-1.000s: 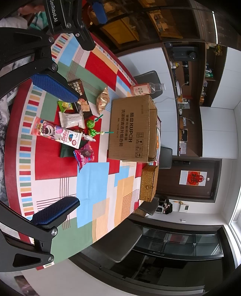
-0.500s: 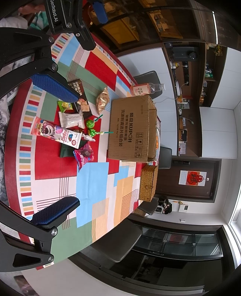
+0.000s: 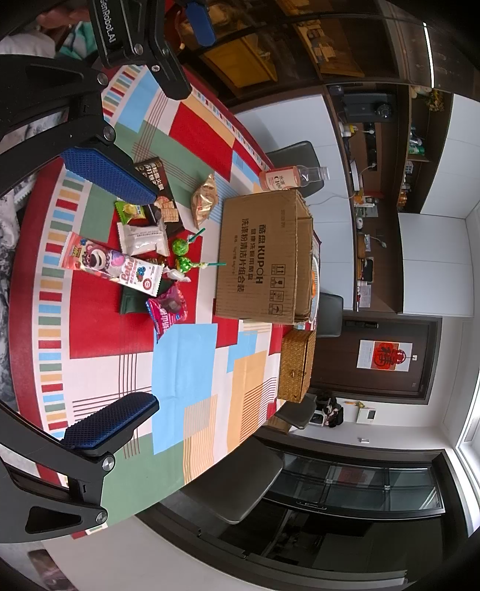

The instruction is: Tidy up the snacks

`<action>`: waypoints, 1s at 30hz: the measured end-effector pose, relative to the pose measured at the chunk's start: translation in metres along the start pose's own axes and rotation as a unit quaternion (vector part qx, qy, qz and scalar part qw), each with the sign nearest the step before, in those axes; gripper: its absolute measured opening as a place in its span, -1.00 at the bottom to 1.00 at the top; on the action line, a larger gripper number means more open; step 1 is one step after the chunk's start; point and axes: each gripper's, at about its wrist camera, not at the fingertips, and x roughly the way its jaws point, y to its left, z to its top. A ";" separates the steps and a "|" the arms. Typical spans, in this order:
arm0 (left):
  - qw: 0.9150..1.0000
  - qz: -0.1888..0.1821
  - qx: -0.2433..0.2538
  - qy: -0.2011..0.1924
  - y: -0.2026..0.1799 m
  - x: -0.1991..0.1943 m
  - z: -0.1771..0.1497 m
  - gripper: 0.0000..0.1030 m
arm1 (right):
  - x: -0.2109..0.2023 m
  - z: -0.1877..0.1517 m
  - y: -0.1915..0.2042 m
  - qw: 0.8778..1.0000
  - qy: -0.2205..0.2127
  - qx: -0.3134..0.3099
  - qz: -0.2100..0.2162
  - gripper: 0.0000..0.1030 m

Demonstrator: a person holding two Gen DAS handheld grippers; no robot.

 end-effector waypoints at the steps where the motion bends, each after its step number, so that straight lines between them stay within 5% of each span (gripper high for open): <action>1: 1.000 0.000 0.000 0.000 0.000 0.000 0.000 1.00 | 0.000 0.000 0.000 1.000 -0.001 0.000 0.000 0.99; 30: 1.000 0.003 0.000 0.006 0.002 0.006 0.003 1.00 | 0.007 -0.002 0.002 1.000 0.015 0.001 0.001 0.99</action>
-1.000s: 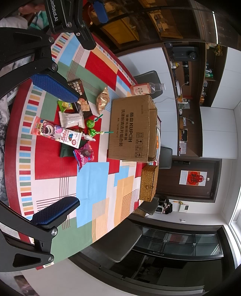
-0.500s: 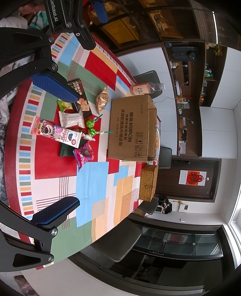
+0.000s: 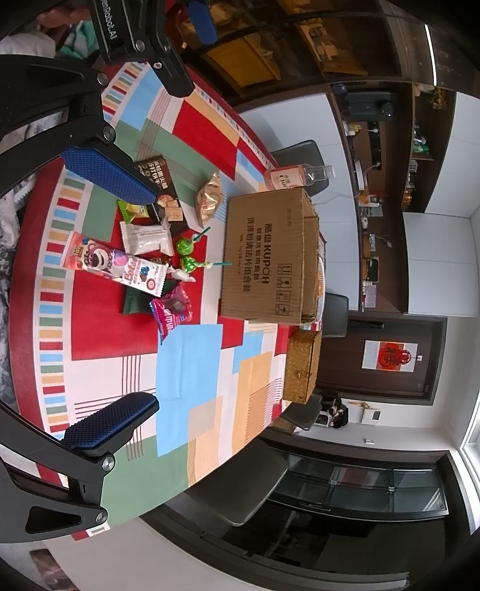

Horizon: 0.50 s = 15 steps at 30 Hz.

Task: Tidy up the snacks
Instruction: 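Lower the left tool onto the black cracker packet while the right tool lowers onto the pink candy bar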

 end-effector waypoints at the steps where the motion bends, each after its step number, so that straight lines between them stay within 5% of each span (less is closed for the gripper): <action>1: 1.000 0.000 0.000 0.002 0.000 0.002 0.000 1.00 | 0.003 0.000 0.000 1.000 0.004 0.000 0.001 0.99; 8: 0.999 0.001 0.037 -0.011 0.000 0.014 0.005 1.00 | 0.022 0.001 0.008 0.999 0.034 -0.014 0.004 0.99; 15: 0.997 -0.041 0.061 0.026 -0.001 0.053 0.006 0.92 | 0.053 0.001 0.015 0.996 0.081 -0.020 0.005 0.93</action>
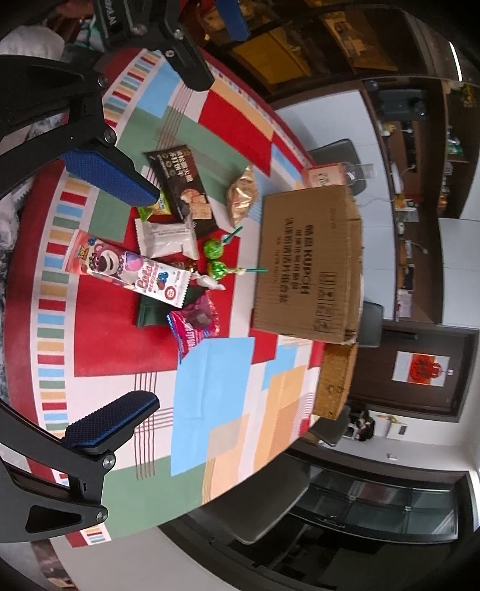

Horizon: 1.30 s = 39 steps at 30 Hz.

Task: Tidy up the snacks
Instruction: 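Lower the left tool onto the black cracker packet while the right tool lowers onto the pink candy bar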

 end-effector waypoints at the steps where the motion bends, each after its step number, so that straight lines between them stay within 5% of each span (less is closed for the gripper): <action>1: 1.000 -0.006 0.002 0.004 0.000 0.004 0.000 0.90 | 0.006 0.001 0.001 1.000 0.009 -0.003 0.002 0.92; 15: 0.993 -0.063 0.081 0.062 -0.014 0.071 0.000 0.64 | 0.064 0.006 0.007 0.995 0.100 -0.005 0.024 0.48; 39: 0.973 -0.145 0.146 0.108 -0.030 0.137 -0.002 0.40 | 0.101 0.003 0.015 0.983 0.182 0.002 0.011 0.10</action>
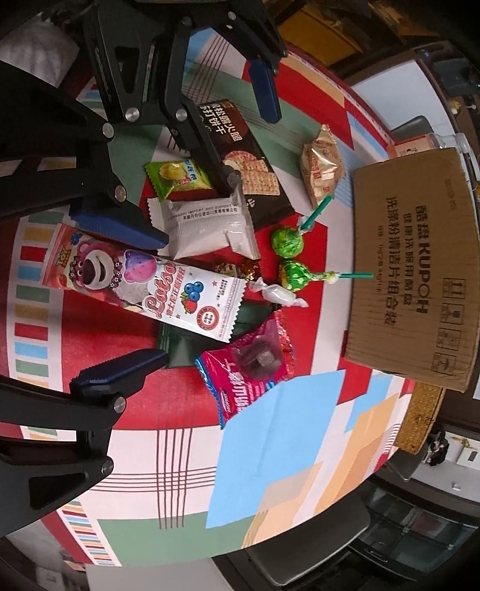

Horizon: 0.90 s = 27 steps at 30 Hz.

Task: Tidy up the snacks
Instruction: 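Lower the left tool onto the black cracker packet while the right tool lowers onto the pink candy bar, then close the left tool on the cracker packet while the right tool grips the candy bar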

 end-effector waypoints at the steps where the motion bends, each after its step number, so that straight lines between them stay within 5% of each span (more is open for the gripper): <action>1: 1.000 -0.001 0.002 0.002 0.000 0.003 0.001 0.38 | 0.002 0.000 0.000 1.000 0.003 0.001 0.001 0.10; 13: 0.999 -0.031 -0.012 0.010 0.002 0.025 0.013 0.21 | 0.014 0.000 -0.001 1.000 0.026 0.006 0.015 -0.09; 20: 0.999 -0.026 -0.027 0.002 0.002 0.025 0.017 -0.04 | 0.016 0.000 -0.005 0.999 0.027 0.013 0.026 -0.24; 27: 0.999 -0.020 -0.049 0.007 0.004 0.014 0.011 -0.06 | 0.009 -0.002 -0.007 0.999 0.012 0.016 0.035 -0.40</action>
